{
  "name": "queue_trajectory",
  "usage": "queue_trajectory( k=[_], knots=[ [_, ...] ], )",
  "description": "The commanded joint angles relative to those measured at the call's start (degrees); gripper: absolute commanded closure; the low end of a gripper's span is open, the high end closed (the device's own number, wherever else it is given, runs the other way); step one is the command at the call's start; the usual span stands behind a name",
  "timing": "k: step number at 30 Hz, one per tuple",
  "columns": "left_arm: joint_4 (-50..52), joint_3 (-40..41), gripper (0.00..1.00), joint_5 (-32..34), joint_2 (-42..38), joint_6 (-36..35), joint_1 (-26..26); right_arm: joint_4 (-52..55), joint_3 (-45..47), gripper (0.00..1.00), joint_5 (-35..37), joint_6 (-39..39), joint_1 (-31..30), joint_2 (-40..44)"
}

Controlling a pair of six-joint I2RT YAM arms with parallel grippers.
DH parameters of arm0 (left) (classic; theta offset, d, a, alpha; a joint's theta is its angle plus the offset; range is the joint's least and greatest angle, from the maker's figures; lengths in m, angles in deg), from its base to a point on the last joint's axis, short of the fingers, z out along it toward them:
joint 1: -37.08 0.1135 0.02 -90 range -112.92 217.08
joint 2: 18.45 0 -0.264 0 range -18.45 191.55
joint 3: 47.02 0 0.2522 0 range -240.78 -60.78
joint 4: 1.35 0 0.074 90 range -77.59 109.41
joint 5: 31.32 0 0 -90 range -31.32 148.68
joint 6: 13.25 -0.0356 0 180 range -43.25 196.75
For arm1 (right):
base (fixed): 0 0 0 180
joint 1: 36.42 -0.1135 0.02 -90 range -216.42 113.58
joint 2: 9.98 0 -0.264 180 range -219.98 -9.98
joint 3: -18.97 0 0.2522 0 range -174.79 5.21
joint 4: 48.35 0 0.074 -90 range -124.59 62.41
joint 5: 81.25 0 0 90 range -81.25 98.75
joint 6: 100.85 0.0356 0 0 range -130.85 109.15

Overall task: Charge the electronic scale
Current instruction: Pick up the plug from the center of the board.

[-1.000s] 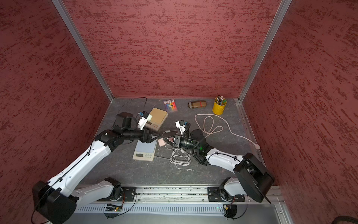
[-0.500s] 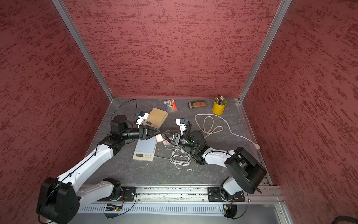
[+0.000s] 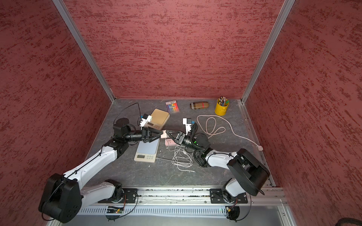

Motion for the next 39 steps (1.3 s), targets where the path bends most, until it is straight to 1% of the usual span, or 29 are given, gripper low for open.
queue_trajectory(
  k=[1,6,11,13,14,16,18,19,20,22,25,26,29,32,37,39],
  knots=[
    [-2.69,0.25,0.49,-1.0,-0.63,0.34,-0.55,-3.52,-0.79,0.86,1.96,1.66,-0.03,0.71],
    [-6.01,-0.05,0.65,-0.94,0.16,2.04,-0.53,-3.34,-1.47,0.86,0.87,2.3,-0.21,-0.13],
    [-6.21,-0.76,0.81,-1.52,0.0,1.98,-0.71,-2.88,-1.07,0.85,1.48,2.12,-0.3,-0.23],
    [-6.09,-0.72,0.85,-1.76,-0.35,1.67,-0.73,-1.96,-1.46,0.83,1.31,1.92,-0.31,-0.39],
    [-5.95,-0.72,0.85,-1.79,-0.49,1.31,-0.66,-1.56,-1.74,0.82,1.07,1.77,-0.3,-0.49],
    [-6.03,-0.79,0.84,-1.96,-0.28,1.27,-0.71,-1.58,-2.06,0.82,0.56,1.65,-0.25,-0.67],
    [-6.31,-0.9,0.68,-1.97,0.12,1.39,-0.74,-2.3,-1.89,0.85,0.65,1.9,-0.3,-0.65],
    [-6.44,-0.99,0.62,-1.89,0.17,1.38,-0.81,-2.65,-1.74,0.85,0.77,2.09,-0.3,-0.62],
    [-6.63,-0.98,0.58,-1.64,0.33,1.3,-0.98,-3.08,-1.58,0.85,0.9,2.35,-0.29,-0.65],
    [-7.07,-1.27,0.57,-1.39,0.77,1.39,-1.24,-3.84,-1.41,0.85,1.13,2.89,-0.23,-0.59],
    [-7.99,-1.81,0.6,-1.27,1.69,1.51,-2.16,-3.79,-1.27,0.85,1.27,2.98,-0.3,-0.48],
    [-8.04,-1.95,0.62,-1.2,1.96,1.49,-2.53,-3.76,-1.38,0.85,1.29,3.02,-0.28,-0.48],
    [-8.44,-2.04,0.76,-1.07,2.06,1.75,-2.63,-3.62,-1.36,0.84,1.03,3.04,-0.33,-0.64],
    [-7.47,-1.92,0.83,-0.84,1.37,1.43,-2.37,-3.69,-1.08,0.84,1.14,3.14,-0.33,-0.55],
    [-3.62,-2.47,0.9,-0.92,0.19,-0.39,-1.52,-3.48,-0.59,0.81,1.21,2.91,-0.32,-0.33],
    [-2.27,-2.78,0.9,-1.13,0.0,-1.03,-1.17,-3.05,-0.55,0.81,0.92,2.51,-0.36,-0.25]
  ],
)
